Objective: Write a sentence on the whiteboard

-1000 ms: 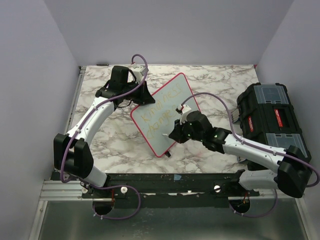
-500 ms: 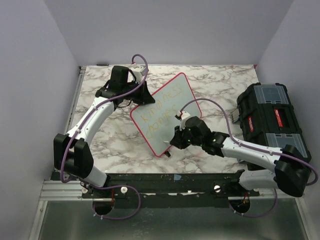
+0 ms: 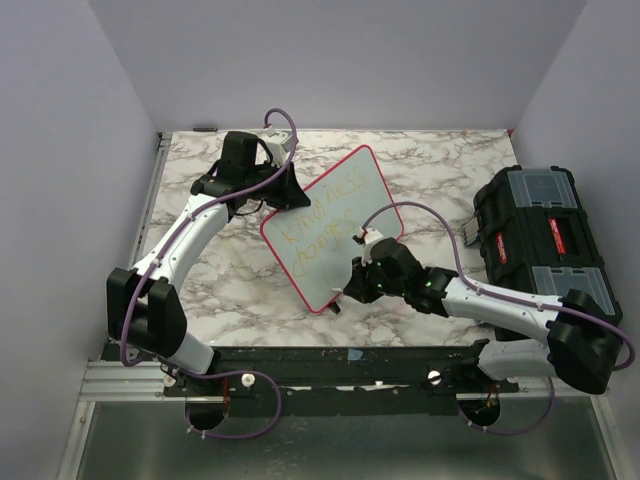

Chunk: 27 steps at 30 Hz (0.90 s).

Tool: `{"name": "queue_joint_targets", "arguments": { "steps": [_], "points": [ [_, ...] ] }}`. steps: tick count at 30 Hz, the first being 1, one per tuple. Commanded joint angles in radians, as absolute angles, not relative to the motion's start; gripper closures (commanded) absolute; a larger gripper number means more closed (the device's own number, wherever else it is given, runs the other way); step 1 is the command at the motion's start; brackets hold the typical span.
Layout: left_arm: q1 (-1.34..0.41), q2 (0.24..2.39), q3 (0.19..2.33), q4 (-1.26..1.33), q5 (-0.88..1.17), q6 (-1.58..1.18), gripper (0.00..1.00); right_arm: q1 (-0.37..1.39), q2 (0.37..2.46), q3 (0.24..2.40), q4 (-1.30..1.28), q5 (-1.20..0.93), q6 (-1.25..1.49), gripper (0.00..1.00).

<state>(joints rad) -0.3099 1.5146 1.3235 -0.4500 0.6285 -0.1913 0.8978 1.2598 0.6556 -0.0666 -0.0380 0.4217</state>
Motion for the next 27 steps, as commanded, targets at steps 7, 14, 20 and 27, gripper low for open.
{"name": "queue_joint_targets", "arguments": {
  "steps": [7,14,20,27],
  "points": [
    [-0.314,1.508,1.311,-0.503,0.469,-0.078,1.0,0.897,1.232,0.748,-0.129,0.149,0.419,0.99],
    [-0.314,1.505,1.313,-0.504,0.466,-0.079,1.0,0.896,1.122,0.751,-0.146,0.16,0.452,0.99],
    [-0.315,1.511,1.317,-0.51,0.466,-0.081,1.0,0.896,1.122,0.743,-0.139,0.216,0.468,0.99],
    [-0.316,1.501,1.319,-0.512,0.464,-0.086,1.0,0.896,1.172,0.73,-0.117,0.189,0.479,0.99]
  ]
}}
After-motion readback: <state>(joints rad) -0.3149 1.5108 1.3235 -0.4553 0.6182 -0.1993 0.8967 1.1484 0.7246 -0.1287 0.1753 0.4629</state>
